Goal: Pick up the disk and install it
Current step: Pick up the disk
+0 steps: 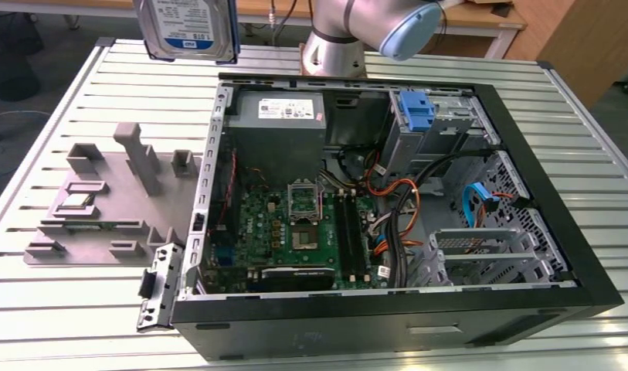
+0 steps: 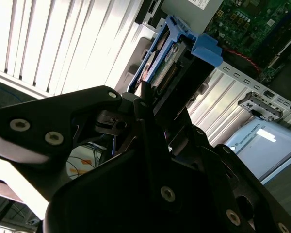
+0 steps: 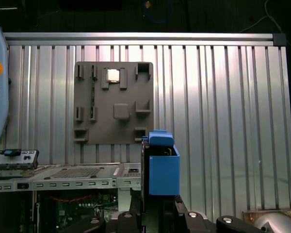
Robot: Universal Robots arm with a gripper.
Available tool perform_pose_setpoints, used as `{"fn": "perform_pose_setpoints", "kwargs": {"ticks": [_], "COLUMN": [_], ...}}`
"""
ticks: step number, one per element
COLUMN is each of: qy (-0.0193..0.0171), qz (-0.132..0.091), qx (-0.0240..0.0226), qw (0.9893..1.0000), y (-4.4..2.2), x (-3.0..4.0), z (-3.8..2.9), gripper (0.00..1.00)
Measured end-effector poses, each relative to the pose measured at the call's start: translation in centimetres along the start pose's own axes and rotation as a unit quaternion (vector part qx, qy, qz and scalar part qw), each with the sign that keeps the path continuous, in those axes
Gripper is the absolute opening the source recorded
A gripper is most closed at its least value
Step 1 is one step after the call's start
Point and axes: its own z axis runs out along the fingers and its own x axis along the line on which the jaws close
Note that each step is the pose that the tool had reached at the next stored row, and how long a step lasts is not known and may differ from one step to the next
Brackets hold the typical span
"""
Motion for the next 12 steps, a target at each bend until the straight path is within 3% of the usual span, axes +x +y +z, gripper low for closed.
{"fn": "perform_pose_setpoints", "kwargs": {"ticks": [12], "qy": [0.0000], "qz": [0.000], "qx": [0.0000], "qw": [1.0000], "y": [-0.60], "x": [-0.02], "z": [-0.04], "gripper": [0.35]}}
